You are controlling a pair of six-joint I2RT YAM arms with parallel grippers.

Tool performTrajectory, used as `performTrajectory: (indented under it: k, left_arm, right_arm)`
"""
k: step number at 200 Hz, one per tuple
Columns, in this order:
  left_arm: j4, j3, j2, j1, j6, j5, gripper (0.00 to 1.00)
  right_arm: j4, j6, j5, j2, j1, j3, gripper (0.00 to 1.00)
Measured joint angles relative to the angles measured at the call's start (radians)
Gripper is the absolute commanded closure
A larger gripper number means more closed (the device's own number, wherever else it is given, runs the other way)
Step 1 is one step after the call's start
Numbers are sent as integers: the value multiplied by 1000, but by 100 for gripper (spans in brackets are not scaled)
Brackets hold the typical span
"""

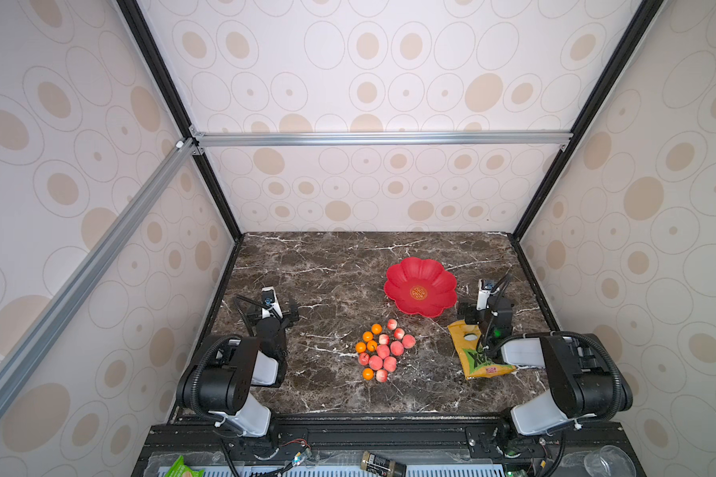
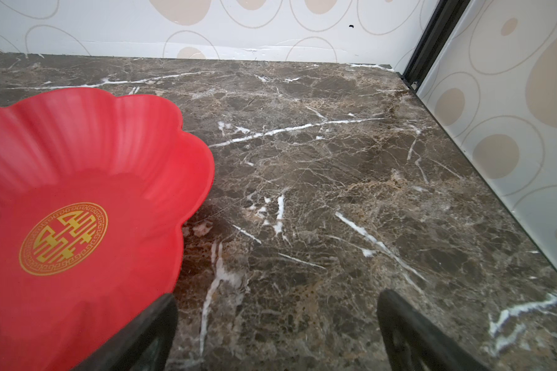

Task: Arrange fruit in a fruit bowl
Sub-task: Pick up the fruit from the center of the table.

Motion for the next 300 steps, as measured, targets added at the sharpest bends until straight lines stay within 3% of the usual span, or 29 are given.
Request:
performTrajectory:
  k: [59,92,147,194,230,259,300]
  left_arm:
    - [18,-16,-11,-1,9,30,2]
    - [10,-68,-119,-21,12,-6,2]
    - [-293,19,-351,-37,-91,-135,2]
    - [-638,127,-479,-40,-327,-271,2]
    - [-904,227,-486,-40,-500,-275,2]
    - [-1031,271,-488,-53,-550,-195,2]
    - [-1171,286,-510,-197,-565,-143,2]
  right_arm:
    - [-5,0,0,-7,0,0,0]
    - [-77,9,24,-94,0,1,0]
    - [-328,155,162,-300,0,92,0]
    - [-567,336,172,-425,0,171,0]
    - [-755,453,98,-455,-1,242,2]
    - [-878,487,-16,-454,-1,287,12]
    - [-1005,525,-147,-398,23,341,13]
